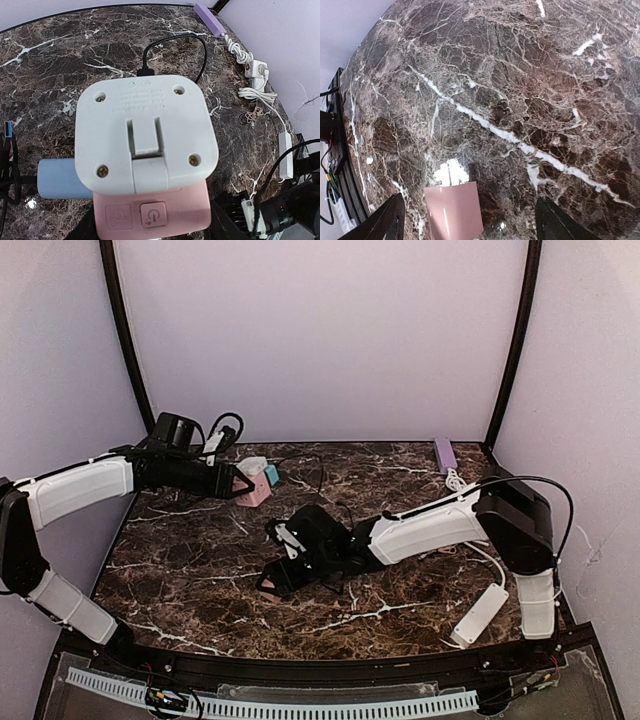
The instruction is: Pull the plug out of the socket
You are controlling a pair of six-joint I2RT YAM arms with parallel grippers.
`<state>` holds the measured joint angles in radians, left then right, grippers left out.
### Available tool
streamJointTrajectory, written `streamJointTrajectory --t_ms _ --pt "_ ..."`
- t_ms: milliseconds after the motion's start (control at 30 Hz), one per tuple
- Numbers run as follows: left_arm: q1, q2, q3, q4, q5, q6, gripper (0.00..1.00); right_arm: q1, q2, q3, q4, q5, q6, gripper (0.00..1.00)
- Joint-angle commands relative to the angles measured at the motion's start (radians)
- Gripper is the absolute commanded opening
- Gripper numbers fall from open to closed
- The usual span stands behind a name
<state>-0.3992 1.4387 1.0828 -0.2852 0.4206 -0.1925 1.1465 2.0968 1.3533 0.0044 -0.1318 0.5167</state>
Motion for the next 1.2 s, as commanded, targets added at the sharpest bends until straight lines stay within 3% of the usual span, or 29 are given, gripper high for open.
streamJointTrajectory --t_ms 0,233,533,867,1167 --pt "-0.001 -0.078 -0.02 0.07 0.002 0.025 0.05 -0.008 -0.114 -0.035 -0.001 0.059 -0.004 0.84" --pt "-0.008 -0.098 -0.035 0.109 0.068 0.04 0.05 -0.036 -0.262 -0.101 -0.048 0.121 -0.005 0.91" --pt "-0.11 -0.128 -0.038 0.085 0.051 0.156 0.05 -0.141 -0.433 -0.105 -0.174 0.079 0.088 0.89" --pt "-0.191 -0.117 -0.033 0.02 0.069 0.239 0.05 -0.167 -0.548 -0.11 -0.16 -0.002 0.148 0.71" --pt "-0.214 -0.144 -0.064 0.081 0.111 0.22 0.05 -0.17 -0.472 -0.084 -0.065 -0.075 0.203 0.62"
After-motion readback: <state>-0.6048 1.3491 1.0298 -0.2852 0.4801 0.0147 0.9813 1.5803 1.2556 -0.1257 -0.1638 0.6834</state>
